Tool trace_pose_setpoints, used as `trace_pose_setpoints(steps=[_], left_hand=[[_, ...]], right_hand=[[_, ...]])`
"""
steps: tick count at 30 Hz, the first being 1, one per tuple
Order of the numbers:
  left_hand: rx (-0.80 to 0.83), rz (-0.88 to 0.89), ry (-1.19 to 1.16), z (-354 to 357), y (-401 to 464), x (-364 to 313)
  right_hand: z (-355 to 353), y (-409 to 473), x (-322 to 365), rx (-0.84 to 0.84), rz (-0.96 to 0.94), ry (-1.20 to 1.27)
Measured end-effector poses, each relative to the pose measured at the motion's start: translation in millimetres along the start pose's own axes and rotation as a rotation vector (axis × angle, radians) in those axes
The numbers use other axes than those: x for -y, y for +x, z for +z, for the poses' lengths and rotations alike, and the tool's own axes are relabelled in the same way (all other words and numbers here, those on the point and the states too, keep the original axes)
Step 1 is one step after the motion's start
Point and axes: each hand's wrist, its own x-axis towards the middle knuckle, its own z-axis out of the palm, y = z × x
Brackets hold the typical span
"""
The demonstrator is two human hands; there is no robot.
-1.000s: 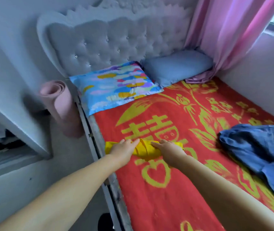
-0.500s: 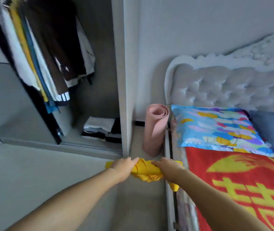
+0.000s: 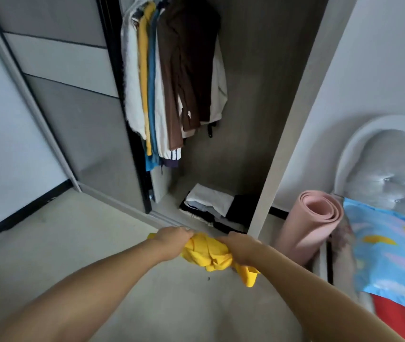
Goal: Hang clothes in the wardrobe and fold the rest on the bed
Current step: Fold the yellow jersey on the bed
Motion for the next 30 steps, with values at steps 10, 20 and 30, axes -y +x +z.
trace_pose_setpoints(steps=[10, 20, 30], left_hand=[[0.064, -0.069, -0.016, -22.3, 141.1, 88.0], [0.146, -0.033, -0.023, -47.9, 277.8, 165.1], [0.23, 0.242, 0.024, -46.2, 419.5, 248.2]], right_hand=[[-56.1, 167.3, -55.7, 0.03, -0.098, 0.011], [-113.7, 293.6, -100.4, 0.097, -0.022, 0.206], [-129.4, 398.0, -124.2, 0.157, 0.197, 0.316]])
